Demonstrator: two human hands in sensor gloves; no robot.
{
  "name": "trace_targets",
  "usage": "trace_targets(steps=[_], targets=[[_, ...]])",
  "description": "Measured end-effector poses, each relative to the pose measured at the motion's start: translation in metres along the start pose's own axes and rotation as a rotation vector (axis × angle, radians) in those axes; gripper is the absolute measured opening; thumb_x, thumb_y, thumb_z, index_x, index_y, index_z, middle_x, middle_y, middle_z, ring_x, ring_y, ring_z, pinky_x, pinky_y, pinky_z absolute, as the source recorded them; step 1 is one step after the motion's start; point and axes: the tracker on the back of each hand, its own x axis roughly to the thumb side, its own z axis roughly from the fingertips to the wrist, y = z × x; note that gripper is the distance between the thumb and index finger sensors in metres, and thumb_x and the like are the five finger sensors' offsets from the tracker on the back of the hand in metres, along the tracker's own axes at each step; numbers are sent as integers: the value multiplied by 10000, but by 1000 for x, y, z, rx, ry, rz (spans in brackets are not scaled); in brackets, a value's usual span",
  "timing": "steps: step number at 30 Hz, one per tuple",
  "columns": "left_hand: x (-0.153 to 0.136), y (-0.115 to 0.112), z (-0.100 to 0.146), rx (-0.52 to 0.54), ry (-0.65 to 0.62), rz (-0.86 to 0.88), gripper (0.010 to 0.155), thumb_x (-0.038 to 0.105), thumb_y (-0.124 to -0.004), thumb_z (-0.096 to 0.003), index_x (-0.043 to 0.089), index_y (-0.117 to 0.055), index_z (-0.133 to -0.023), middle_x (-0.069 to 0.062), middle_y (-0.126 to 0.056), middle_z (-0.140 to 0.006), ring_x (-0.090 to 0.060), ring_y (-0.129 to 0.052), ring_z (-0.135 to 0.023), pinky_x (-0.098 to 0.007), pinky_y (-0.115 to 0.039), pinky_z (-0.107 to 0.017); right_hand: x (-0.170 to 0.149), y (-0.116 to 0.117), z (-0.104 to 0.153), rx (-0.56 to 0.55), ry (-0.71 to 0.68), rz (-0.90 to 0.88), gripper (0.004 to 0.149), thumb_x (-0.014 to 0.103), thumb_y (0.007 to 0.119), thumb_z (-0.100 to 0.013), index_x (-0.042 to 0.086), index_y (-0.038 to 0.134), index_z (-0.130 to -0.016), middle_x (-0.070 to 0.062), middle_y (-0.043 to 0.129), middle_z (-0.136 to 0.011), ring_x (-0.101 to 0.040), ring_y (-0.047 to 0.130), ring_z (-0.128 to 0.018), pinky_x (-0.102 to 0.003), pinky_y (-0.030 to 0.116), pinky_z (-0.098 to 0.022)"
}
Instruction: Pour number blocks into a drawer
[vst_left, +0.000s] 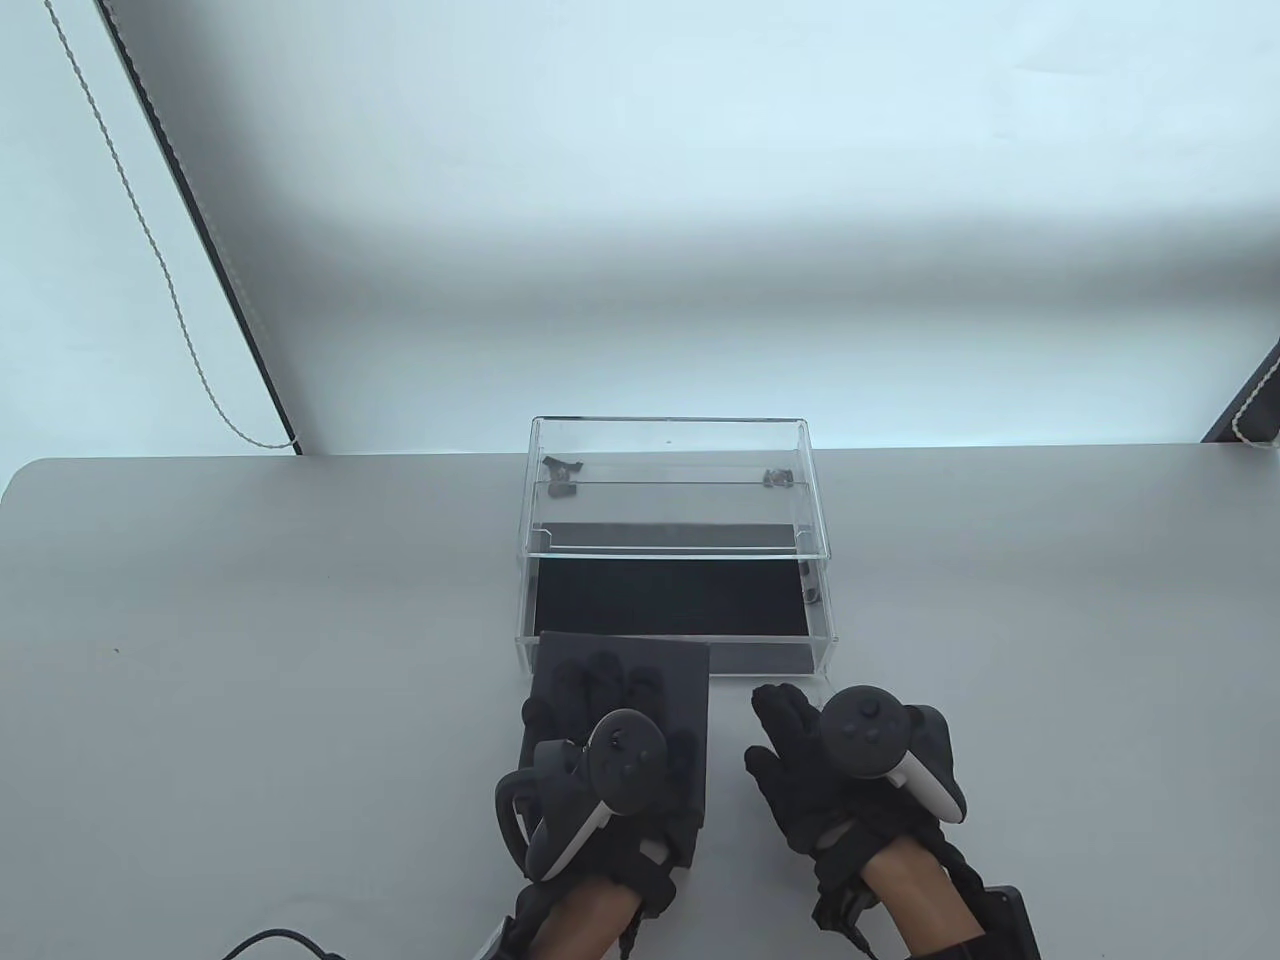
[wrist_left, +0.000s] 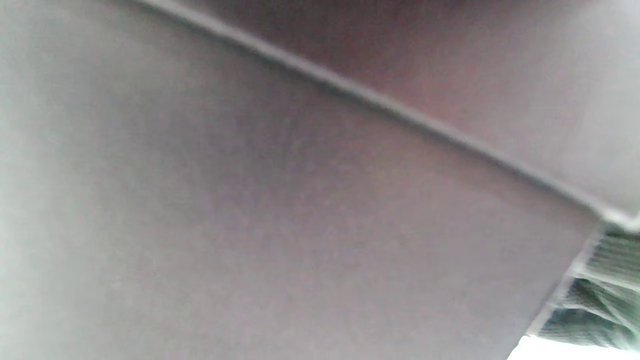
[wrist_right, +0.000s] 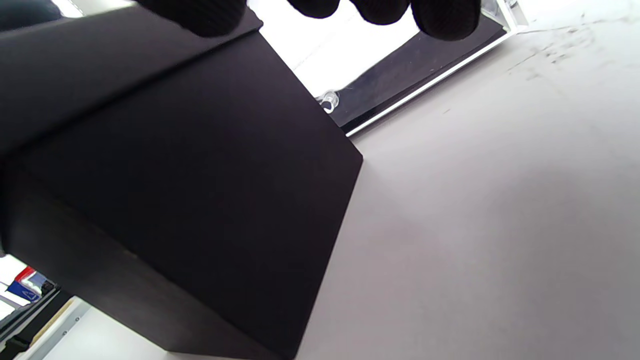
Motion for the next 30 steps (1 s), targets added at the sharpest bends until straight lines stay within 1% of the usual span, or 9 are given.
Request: trace_targets(steps=[2, 5, 6, 10, 14, 17, 21, 23, 30], targets=[[4, 2, -2, -30, -45, 91, 732, 617, -573, -479, 248, -419, -1093, -97, -249, -1233, -395, -158, -1100, -666, -66, -701, 0, -2, 2, -27, 1, -33, 712, 492, 599, -463, 157, 353, -1042, -200, 380, -1120, -533, 500, -975, -738, 338, -689], [-1, 11, -1, -72, -69, 412, 729, 582, -597, -482, 239, -399, -1094, -106, -193, -1220, -402, -141, -1085, -634, 6, -673, 0, -5, 5, -57, -4, -79, 709, 493, 599, -459, 153, 373, -1039, -206, 402, -1113, -536, 518, -965, -738, 350, -684], [-3, 14, 0, -59, -66, 457, 726, 568, -611, -482, 230, -408, -1092, -108, -201, -1218, -406, -150, -1084, -640, -11, -687, 0, -5, 6, -61, -4, -84, 709, 494, 599, -459, 151, 376, -1039, -206, 406, -1112, -535, 521, -964, -738, 353, -683], [-25, 38, 1, 60, -83, 372, 718, 582, -602, -480, 220, -451, -1081, -141, -274, -1213, -414, -229, -1083, -655, -113, -720, 2, -9, 9, -81, -18, -152, 706, 499, 603, -459, 149, 403, -1038, -213, 412, -1110, -540, 529, -956, -736, 360, -679], [-69, 45, -9, 46, 1, 386, 723, 590, -601, -480, 221, -443, -1082, -142, -298, -1214, -420, -253, -1083, -666, -146, -729, 6, -9, 11, -84, -39, -214, 711, 516, 610, -458, 142, 433, -1036, -221, 424, -1105, -545, 540, -947, -737, 364, -675], [-107, 32, -16, 19, 61, 524, 733, 595, -607, -477, 213, -445, -1081, -157, -347, -1208, -439, -294, -1075, -675, -163, -726, 12, -5, 11, -66, -61, -260, 712, 534, 624, -456, 140, 476, -1030, -227, 445, -1100, -545, 550, -942, -736, 369, -675], [-131, 8, -21, -168, 80, 766, 778, 628, -602, -475, 203, -389, -1090, -172, -382, -1204, -455, -327, -1066, -681, -192, -723, 13, 1, 10, -47, -69, -280, 741, 546, 633, -456, 120, 436, -1031, -230, 436, -1098, -547, 551, -938, -736, 370, -674], [-132, -3, -18, -199, 98, 883, 798, 636, -609, -469, 187, -381, -1089, -182, -397, -1202, -464, -335, -1064, -684, -197, -723, 10, 4, 9, -45, -66, -290, 747, 550, 631, -456, 121, 425, -1031, -231, 430, -1097, -544, 548, -939, -735, 370, -673], [-126, -20, -17, -254, 97, 965, 853, 679, -586, -460, 146, -347, -1081, -204, -398, -1191, -477, -358, -1054, -689, -221, -720, 2, 10, 7, -57, -59, -377, 763, 562, 604, -452, 103, 416, -1032, -246, 422, -1092, -554, 533, -936, -736, 370, -671]])
